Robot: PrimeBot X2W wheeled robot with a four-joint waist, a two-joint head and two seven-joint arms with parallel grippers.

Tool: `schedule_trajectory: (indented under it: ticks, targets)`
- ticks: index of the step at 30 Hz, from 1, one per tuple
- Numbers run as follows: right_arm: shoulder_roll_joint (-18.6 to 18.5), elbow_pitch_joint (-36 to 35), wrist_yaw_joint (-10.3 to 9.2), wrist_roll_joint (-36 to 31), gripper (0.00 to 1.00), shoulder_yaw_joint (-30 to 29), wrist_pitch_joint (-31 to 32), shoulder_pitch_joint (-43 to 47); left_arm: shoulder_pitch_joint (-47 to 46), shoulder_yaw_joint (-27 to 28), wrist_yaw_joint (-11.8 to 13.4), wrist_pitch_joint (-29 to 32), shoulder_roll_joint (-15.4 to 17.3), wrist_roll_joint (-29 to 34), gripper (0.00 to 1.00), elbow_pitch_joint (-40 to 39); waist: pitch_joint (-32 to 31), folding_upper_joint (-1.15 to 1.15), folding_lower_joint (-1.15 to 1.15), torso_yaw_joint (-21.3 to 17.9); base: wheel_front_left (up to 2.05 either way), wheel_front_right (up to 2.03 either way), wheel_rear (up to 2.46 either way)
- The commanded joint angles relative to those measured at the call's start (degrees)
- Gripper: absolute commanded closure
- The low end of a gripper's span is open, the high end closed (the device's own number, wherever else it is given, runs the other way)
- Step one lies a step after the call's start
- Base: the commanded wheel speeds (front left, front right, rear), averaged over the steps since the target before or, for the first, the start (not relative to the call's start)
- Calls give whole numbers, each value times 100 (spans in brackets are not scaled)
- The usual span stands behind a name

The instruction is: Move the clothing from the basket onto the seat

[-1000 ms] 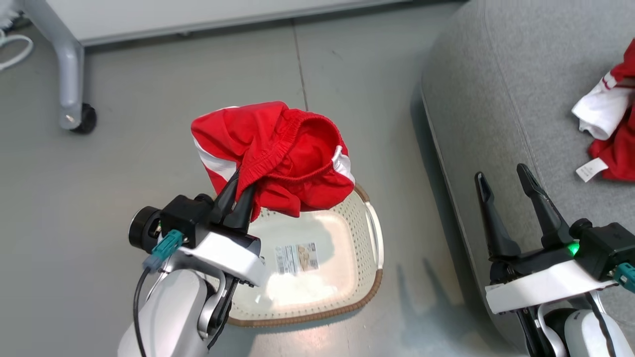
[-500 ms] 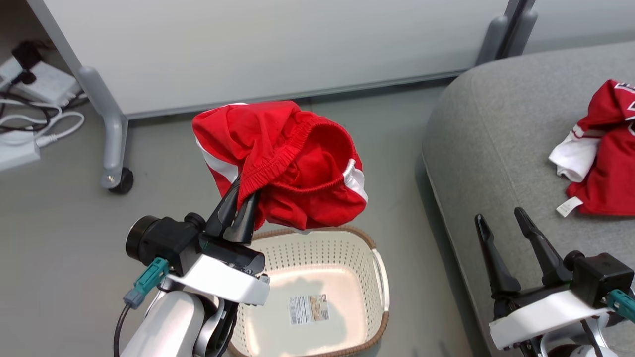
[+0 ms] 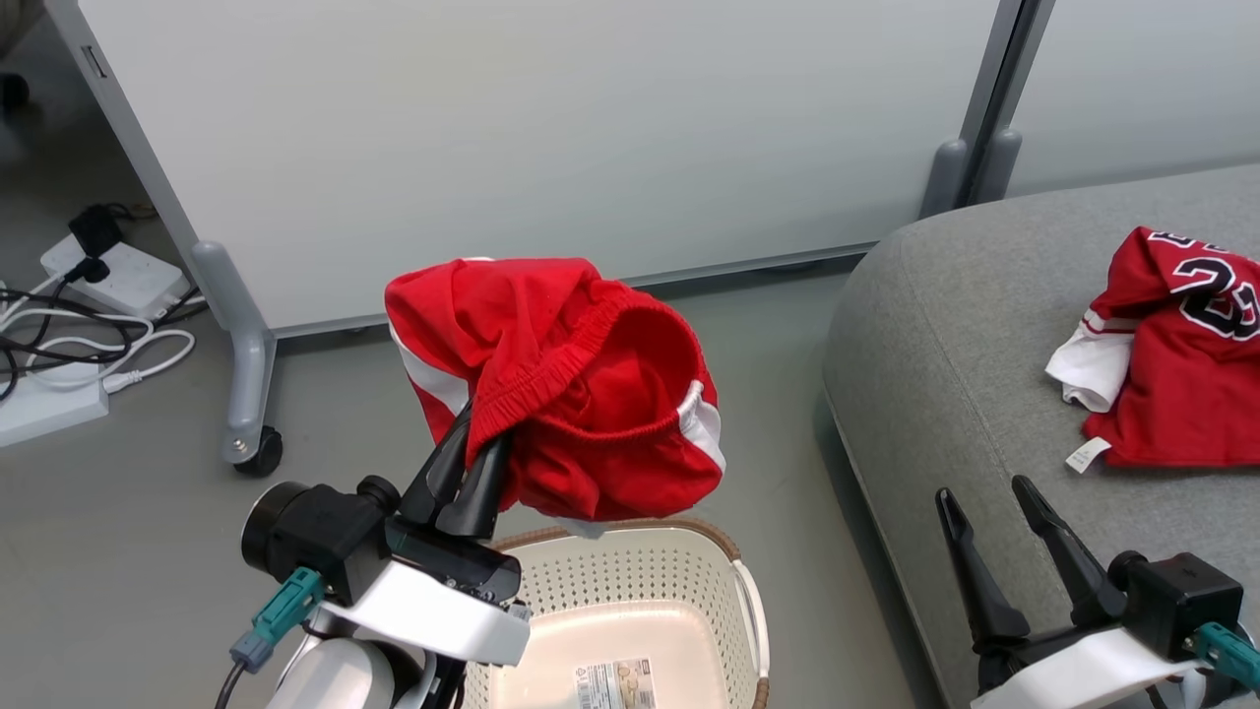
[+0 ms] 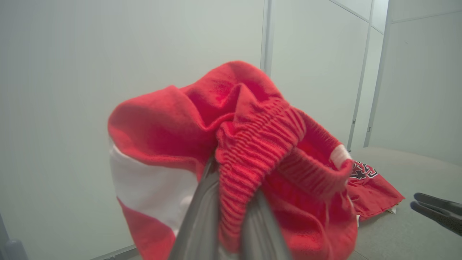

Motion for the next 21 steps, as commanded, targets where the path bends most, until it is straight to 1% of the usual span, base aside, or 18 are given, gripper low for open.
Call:
schedule_trajectory:
  ticks: [1,8,21]
  targets:
    - [-24,-24,1,25,0,-11,25,66,46,-2,53,2,30,-13,100,-67,-39,0,0,-5,0,0,0]
    - [-24,-63,1,67,0,4,22,117,111,-22,91,112,113,-19,100,-203,-71,0,0,8,0,0,0]
    - [-24,-96,1,99,0,-1,5,90,135,-88,111,136,133,-57,100,-224,-89,0,0,69,0,0,0]
